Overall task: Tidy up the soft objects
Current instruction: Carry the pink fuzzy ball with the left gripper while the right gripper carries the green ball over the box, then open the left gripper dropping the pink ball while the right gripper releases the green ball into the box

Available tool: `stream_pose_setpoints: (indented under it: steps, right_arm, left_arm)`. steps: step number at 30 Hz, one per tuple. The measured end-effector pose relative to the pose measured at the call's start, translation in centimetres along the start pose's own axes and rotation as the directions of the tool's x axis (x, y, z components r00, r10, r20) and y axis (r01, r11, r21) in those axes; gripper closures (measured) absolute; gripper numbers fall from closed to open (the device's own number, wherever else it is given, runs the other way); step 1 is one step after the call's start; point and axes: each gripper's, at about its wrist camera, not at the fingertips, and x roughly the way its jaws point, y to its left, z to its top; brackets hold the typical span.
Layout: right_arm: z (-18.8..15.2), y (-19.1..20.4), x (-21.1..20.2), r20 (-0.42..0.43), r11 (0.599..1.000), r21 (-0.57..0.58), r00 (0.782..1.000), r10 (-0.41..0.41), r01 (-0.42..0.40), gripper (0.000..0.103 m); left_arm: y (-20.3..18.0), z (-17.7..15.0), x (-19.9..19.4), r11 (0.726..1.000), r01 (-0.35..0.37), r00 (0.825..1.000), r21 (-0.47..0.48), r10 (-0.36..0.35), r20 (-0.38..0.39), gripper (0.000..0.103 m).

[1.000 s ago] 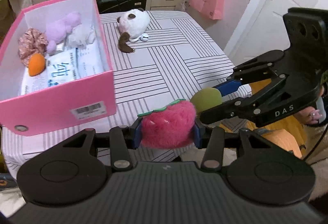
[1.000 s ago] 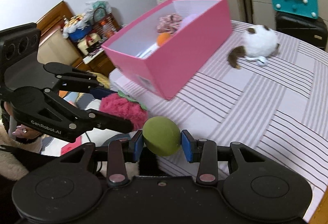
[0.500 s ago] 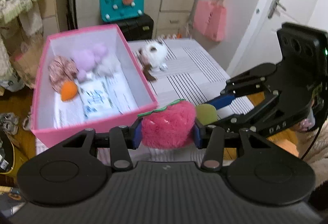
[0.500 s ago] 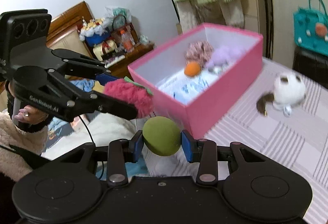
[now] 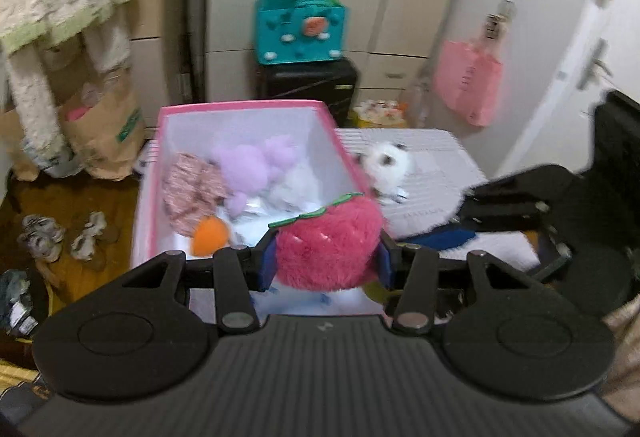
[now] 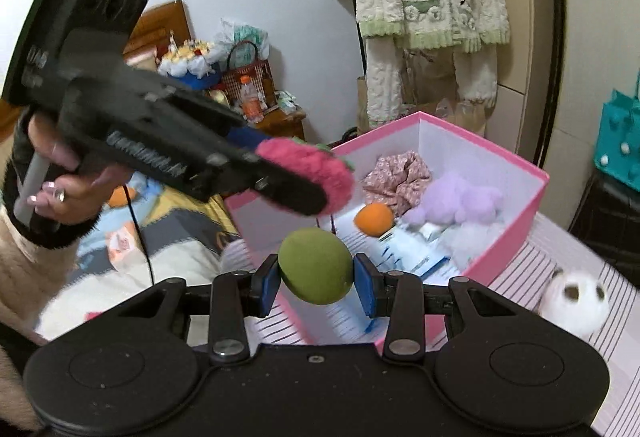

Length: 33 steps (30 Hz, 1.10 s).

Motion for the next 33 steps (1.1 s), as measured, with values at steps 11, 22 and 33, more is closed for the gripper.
stream_pose_setpoints:
  steps: [11,22,33]
  right_arm:
    - [2.0,-3.3,8.4,-0.189,1.000,0.001,0.982,0.022,-0.023,0.059]
    - [1.8,-4.2,11.8,-0.253,0.999,-0.032,0.966,-0.048,0.041,0.057]
    - [1.5,-3.0,8.5,-0.174,0.998,-0.030,0.982,-0.067,0.063,0.046]
  left_arm:
    - [5.2,1.9,9.6,0.985,-0.106,0.988,-0.135,0.088,-0.130,0.056]
    - [6.7,2.5,14.7,0.981,-0.084,0.987,-0.172,0.058,-0.150,0.053]
    - [6.1,2.4,13.7,0.987,-0.079,0.981,-0.137,0.053,-0.185,0.048]
